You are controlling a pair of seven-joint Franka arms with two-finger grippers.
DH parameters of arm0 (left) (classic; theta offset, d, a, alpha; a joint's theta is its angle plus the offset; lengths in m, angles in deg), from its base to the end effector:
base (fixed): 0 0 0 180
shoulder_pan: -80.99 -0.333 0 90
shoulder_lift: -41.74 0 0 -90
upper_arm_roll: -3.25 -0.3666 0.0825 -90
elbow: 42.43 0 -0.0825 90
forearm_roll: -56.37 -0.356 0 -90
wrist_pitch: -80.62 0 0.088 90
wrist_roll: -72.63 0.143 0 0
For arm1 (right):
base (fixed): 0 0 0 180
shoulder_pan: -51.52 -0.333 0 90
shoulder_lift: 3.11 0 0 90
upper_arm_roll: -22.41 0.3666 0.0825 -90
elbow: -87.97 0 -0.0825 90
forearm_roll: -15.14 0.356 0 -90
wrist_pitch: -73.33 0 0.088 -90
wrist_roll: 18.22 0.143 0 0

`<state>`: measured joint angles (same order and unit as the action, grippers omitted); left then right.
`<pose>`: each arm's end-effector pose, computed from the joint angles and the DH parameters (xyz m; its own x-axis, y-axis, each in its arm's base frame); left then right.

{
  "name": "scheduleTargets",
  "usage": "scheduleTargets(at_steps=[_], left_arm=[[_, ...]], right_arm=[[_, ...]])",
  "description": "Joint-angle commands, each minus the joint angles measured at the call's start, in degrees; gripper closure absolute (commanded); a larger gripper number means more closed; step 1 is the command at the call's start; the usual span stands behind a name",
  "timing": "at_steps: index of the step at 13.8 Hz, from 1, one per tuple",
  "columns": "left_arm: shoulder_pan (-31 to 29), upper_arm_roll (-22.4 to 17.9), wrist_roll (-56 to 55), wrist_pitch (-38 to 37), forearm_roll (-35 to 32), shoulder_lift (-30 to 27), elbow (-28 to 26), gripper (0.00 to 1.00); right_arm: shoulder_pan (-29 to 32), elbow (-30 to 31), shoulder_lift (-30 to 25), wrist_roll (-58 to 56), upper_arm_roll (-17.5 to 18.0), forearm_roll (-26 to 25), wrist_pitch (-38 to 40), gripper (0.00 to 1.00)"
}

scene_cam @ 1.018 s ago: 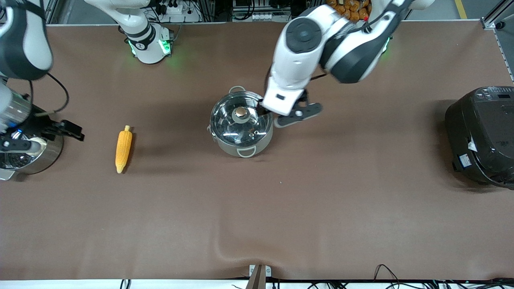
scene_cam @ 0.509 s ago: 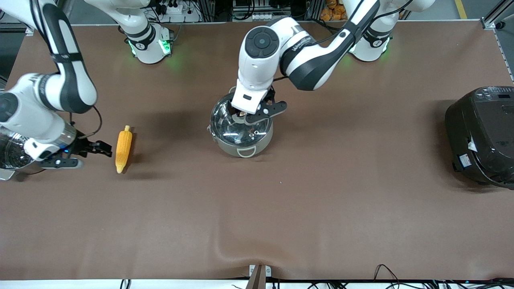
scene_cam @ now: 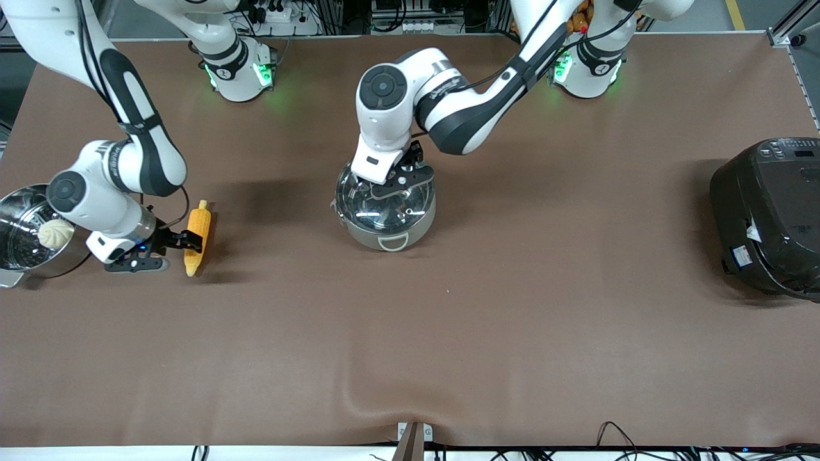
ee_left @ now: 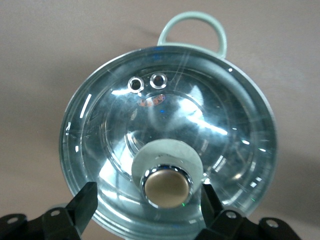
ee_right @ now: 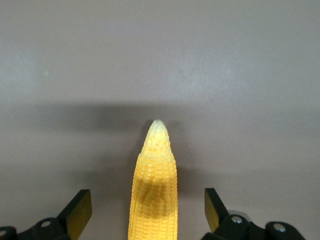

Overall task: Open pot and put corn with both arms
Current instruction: 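Grasp the lid knob with the left gripper while the right gripper grasps the corn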

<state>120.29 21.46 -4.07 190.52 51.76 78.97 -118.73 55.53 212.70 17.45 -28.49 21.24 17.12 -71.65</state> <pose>0.4399 -0.5763 0.3759 0.9275 0.3539 -0.1200 0.3558 -0.9346 -0.0065 0.5615 -0.0504 0.2582 0.9981 0.0617 -0.0031 0.0617 -0.9980 -0.0133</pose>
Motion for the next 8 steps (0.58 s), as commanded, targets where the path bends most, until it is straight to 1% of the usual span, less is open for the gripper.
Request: scheduleTargets(at_steps=[1, 4, 5, 7, 8], left_arm=[[0.78, -0.54, -1.52, 0.05, -1.8, 1.27, 1.42, 0.11], [0.78, -0.54, -1.61, 0.05, -1.8, 1.27, 1.42, 0.14], [0.78, -0.54, -1.61, 0.05, -1.8, 1.27, 1.42, 0.17], [0.86, -0.54, -1.61, 0.05, -1.8, 1.7, 1.42, 0.22], [0.86, -0.54, -1.61, 0.14, -1.8, 1.79, 1.42, 0.22]], right_arm=[[-0.05, 1.3, 0.18, -1.32, 0.55, 0.3, -1.0, 0.0], [-0.41, 2.53, 0.62, -1.41, 0.55, 0.3, -1.18, 0.0], [-0.32, 2.97, 0.62, -2.11, 0.55, 0.3, -1.27, 0.0], [0.55, 3.24, 0.71, -6.14, 0.46, 0.3, -1.18, 0.0], [1.51, 3.24, 0.71, -7.73, 0.46, 0.3, -1.18, 0.0]])
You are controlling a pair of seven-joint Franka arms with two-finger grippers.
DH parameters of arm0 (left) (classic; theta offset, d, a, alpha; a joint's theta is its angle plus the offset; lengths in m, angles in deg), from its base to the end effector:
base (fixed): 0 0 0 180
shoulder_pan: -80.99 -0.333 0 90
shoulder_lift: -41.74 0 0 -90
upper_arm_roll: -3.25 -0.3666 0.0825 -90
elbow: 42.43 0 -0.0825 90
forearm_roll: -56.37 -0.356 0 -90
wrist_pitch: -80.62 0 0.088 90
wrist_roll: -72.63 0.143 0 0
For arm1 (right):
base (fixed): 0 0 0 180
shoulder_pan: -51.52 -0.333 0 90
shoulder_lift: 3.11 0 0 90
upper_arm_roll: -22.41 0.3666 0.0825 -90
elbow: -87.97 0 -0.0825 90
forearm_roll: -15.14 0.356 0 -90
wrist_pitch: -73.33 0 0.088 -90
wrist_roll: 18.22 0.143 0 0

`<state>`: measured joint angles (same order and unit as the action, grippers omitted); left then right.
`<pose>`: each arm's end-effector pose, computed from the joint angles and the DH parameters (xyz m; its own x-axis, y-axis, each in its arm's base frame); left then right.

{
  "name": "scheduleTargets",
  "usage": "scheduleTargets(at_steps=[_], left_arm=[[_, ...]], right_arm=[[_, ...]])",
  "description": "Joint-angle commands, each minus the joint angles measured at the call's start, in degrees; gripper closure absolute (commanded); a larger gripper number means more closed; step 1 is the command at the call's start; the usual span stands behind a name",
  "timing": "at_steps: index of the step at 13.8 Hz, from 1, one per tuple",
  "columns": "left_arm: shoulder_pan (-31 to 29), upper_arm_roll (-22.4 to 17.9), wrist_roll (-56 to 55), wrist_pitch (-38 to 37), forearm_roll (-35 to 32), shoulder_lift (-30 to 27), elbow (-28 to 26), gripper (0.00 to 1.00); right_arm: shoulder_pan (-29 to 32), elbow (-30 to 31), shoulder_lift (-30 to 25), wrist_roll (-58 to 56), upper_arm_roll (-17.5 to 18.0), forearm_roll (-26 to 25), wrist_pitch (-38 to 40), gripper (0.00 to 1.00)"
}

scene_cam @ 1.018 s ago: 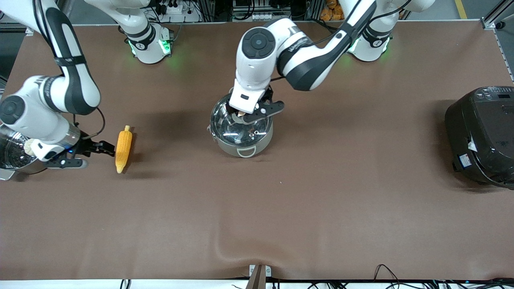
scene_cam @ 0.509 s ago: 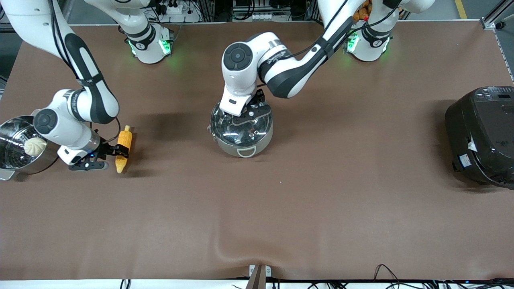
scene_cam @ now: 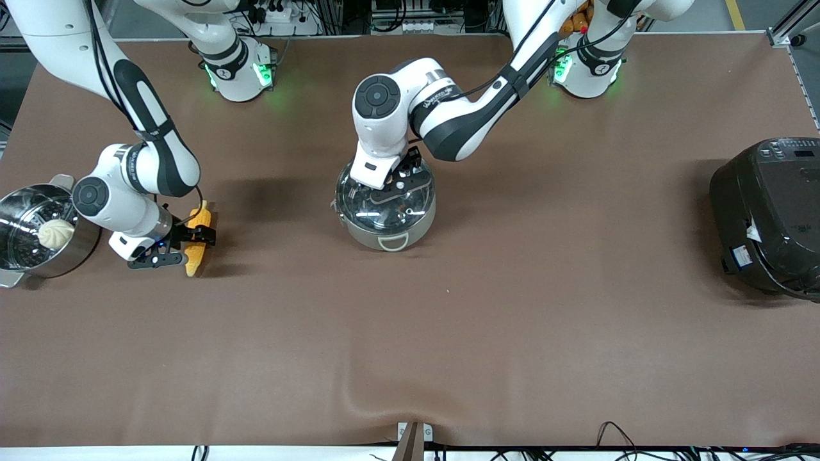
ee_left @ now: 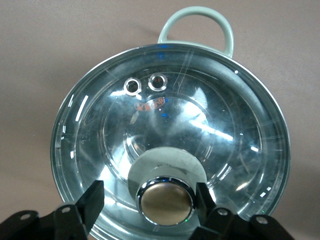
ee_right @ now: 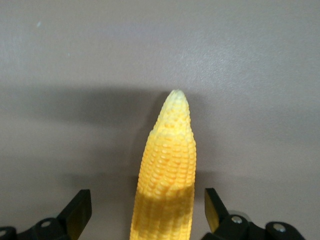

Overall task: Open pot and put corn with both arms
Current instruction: 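Grasp the lid knob with the left gripper while the right gripper grasps the corn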

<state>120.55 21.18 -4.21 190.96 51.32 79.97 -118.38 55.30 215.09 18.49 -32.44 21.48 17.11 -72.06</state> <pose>0.4424 -0.5783 0.3663 0.9275 0.3555 -0.1158 0.3566 -0.9342 -0.0115 0.5447 -0.0445 0.2342 0.9890 0.1381 -0.0534 0.1369 -0.9902 -0.0258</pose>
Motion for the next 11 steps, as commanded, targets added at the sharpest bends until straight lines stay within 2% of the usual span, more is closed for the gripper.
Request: scheduleTargets(at_steps=[1, 6, 8, 9, 11], left_arm=[[0.61, -0.26, -1.56, 0.22, -1.37, 0.8, 1.06, 0.22], [0.7, -0.26, -1.73, 0.84, -1.37, 1.58, 1.06, 0.26], [0.61, -0.26, -1.73, 1.1, -1.28, 1.67, 1.06, 0.36], [0.61, -0.26, -1.73, 1.19, -1.19, 1.67, 1.06, 0.4], [0.7, -0.26, -1.73, 1.19, -1.19, 1.67, 1.06, 0.6]], right_arm=[[1.84, 0.76, -0.33, -3.89, 0.23, 0.4, -0.76, 0.0], [1.93, 0.76, 1.43, -3.36, 0.23, 1.28, -1.37, 0.0], [2.11, 0.84, 2.39, -3.36, 0.23, 1.28, -1.82, 0.0], [2.54, 0.84, 2.57, -3.36, 0.23, 1.28, -1.73, 0.11], [2.55, 0.84, 2.57, -3.36, 0.23, 1.28, -1.29, 0.36]])
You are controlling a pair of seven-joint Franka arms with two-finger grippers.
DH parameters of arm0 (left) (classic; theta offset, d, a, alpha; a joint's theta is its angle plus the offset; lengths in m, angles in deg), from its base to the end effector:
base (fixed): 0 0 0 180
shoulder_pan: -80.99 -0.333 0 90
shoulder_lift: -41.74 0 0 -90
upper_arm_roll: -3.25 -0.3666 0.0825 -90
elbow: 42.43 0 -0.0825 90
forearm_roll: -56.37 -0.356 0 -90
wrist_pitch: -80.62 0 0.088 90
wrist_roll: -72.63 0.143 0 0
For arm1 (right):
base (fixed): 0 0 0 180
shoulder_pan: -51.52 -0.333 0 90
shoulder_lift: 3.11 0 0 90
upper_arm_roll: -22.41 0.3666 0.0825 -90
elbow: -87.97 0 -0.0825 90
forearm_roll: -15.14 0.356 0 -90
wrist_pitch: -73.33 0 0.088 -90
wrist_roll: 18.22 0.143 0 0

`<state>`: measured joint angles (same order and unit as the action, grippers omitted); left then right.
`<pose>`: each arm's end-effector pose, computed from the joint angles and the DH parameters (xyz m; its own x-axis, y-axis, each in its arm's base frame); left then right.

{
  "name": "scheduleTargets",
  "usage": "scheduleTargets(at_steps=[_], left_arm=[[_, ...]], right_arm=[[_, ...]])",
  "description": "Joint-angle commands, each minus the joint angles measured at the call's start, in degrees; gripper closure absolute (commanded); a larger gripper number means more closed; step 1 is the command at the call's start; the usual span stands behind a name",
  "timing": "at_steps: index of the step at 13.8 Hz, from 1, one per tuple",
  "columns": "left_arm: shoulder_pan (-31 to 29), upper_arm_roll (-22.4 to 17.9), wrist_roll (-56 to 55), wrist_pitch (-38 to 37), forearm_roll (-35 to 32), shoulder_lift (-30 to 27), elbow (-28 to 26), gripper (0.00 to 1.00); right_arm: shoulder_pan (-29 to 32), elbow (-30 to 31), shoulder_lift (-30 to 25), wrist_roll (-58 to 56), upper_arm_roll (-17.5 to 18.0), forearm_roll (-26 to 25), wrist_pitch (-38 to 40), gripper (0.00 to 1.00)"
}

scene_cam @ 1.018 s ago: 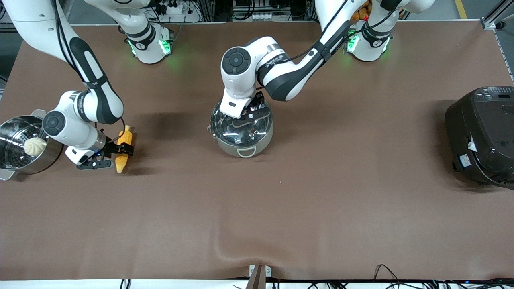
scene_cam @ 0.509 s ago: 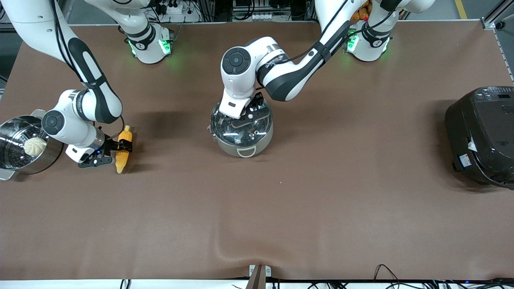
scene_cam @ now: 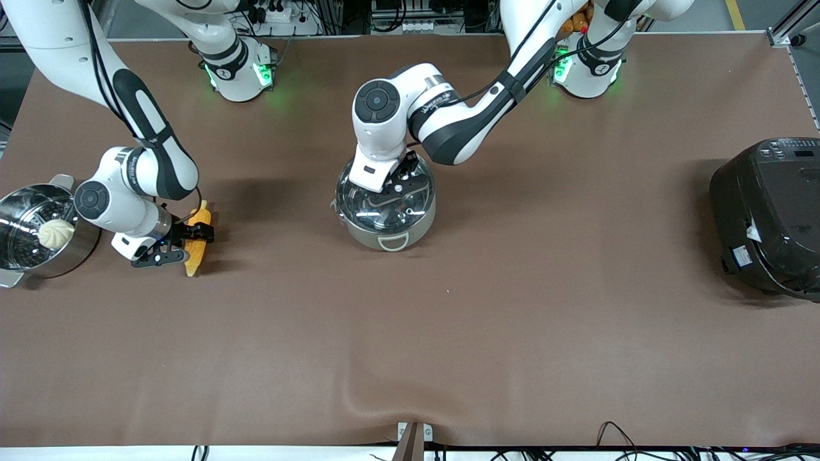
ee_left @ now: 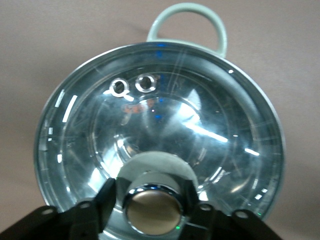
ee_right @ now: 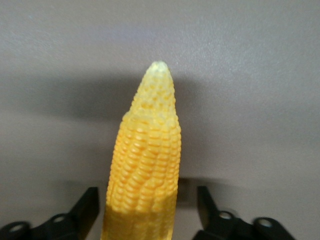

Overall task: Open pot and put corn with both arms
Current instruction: 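Grasp the lid knob with the left gripper while the right gripper grasps the corn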

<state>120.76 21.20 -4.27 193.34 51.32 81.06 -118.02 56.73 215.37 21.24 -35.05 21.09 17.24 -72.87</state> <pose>0.4455 -0.5859 0.3590 0.9278 0.3552 -0.1143 0.3594 -0.9330 0.0180 0.5378 -0.0614 0.2076 0.9845 0.1503 -0.0902 0.1477 -0.9884 -0.0355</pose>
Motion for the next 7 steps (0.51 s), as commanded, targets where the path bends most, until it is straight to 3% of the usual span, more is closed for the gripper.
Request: scheduleTargets(at_steps=[1, 2, 4, 7], left_arm=[[0.49, -0.2, -1.68, -1.19, -1.19, 0.76, 0.79, 0.74], [0.4, -0.2, -1.59, -1.19, -1.19, 0.77, 0.8, 0.82], [0.31, -0.2, -1.59, -1.19, -1.19, 0.5, 0.88, 1.0], [-0.3, -0.2, -1.41, -1.54, -0.75, -1.16, 0.8, 1.0]], right_arm=[[1.03, 0.56, -0.26, -0.58, 0.62, 1.15, -0.22, 0.48], [0.85, 0.56, -0.26, -0.49, 0.62, 1.15, -0.13, 0.57], [0.68, 0.21, -0.79, 0.12, 0.71, 1.15, 2.05, 0.63], [-0.11, -1.1, -2.63, 2.15, 0.88, 1.15, 7.41, 0.73]])
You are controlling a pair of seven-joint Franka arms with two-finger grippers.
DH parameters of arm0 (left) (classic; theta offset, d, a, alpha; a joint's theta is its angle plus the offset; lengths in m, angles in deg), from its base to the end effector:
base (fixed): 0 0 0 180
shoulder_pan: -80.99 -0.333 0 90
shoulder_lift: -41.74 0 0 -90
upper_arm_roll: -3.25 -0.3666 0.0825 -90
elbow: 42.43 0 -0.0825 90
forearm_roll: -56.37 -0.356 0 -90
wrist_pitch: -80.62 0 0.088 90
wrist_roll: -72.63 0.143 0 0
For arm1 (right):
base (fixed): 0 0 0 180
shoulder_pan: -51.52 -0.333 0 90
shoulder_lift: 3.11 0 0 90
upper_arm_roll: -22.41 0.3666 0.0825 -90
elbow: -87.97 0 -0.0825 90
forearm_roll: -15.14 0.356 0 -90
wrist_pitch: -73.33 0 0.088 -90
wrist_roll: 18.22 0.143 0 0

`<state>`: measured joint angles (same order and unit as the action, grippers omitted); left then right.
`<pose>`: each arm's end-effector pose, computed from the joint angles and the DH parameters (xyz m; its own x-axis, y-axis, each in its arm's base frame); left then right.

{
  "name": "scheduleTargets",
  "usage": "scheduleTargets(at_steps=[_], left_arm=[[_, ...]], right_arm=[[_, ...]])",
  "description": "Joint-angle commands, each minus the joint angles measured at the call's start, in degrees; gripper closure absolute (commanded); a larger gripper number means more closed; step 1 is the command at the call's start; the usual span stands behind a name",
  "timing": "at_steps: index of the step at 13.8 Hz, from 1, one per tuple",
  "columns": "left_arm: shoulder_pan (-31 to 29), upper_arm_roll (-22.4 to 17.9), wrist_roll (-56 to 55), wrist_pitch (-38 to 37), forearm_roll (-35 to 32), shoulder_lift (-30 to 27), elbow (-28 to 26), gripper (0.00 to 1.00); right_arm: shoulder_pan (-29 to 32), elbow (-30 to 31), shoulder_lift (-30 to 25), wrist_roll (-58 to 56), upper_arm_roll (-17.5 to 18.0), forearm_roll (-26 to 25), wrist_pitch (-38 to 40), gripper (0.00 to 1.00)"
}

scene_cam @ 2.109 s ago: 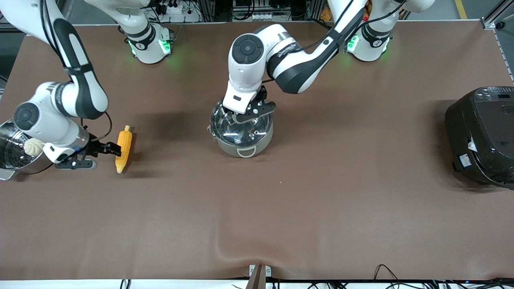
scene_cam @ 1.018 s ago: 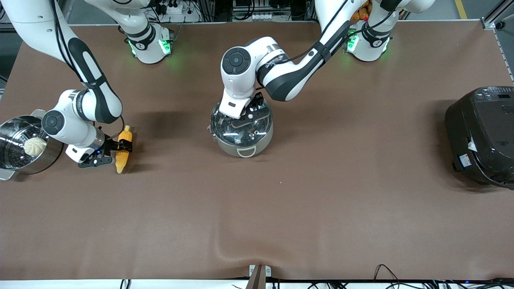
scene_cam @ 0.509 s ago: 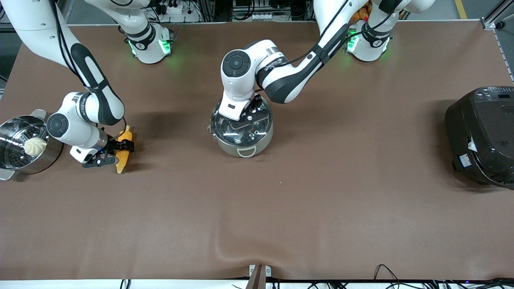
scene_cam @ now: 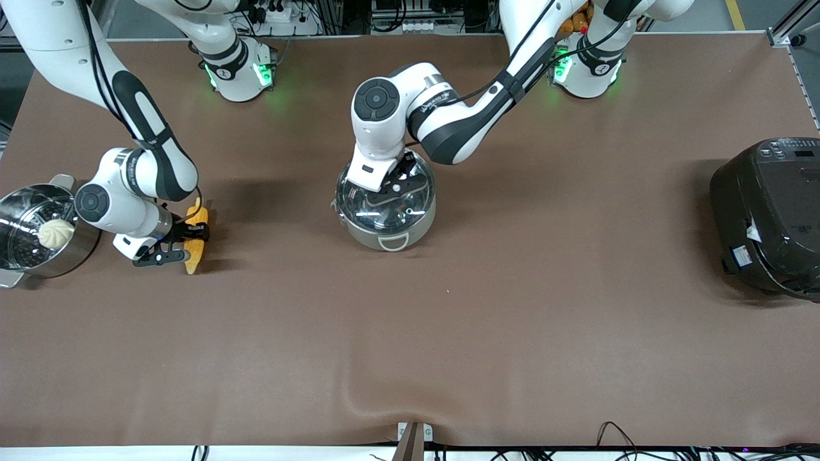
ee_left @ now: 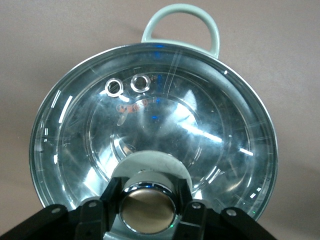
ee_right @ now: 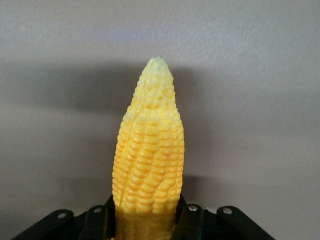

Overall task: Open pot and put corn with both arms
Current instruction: 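Grasp the lid knob with the left gripper while the right gripper grasps the corn, then lift the lid with the left gripper while the right gripper lifts the corn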

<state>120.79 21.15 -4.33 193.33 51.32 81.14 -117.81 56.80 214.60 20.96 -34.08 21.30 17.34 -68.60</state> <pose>0.4463 -0.5863 0.3595 0.9273 0.3568 -0.1136 0.3611 -0.9323 0.0197 0.5329 -0.0590 0.2093 0.9802 0.1363 -0.1437 0.1300 -0.9901 -0.0521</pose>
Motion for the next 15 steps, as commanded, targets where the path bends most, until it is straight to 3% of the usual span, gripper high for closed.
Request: scheduleTargets(at_steps=[1, 4, 8, 11, 15], left_arm=[[-0.34, -0.14, -1.08, -1.97, -0.66, -2.04, 0.58, 1.0], [-1.3, -0.06, -0.82, -3.46, -0.58, -5.2, 0.49, 1.0], [-6.3, 0.47, 6.46, -11.01, -0.49, -11.61, 0.41, 1.0], [-12.1, 0.47, 15.76, -15.85, -0.14, -16.53, -0.38, 1.0], [-19.83, 0.56, 27.28, -20.08, -0.14, -17.86, -0.47, 1.0]], right_arm=[[-0.53, -1.12, -3.15, 1.27, 0.67, 1.04, 5.07, 0.71], [-1.85, -6.46, -7.1, 4.16, 1.03, 1.13, 17.08, 0.68], [-4.05, -16.84, -7.72, 6.19, 0.94, 3.59, 31.25, 0.69], [-8.07, -20.37, -8.95, 14.24, 1.03, 5.17, 36.8, 0.69], [-17.66, -23.53, -10.97, 31.11, 2.86, 6.49, 40.59, 0.68]])
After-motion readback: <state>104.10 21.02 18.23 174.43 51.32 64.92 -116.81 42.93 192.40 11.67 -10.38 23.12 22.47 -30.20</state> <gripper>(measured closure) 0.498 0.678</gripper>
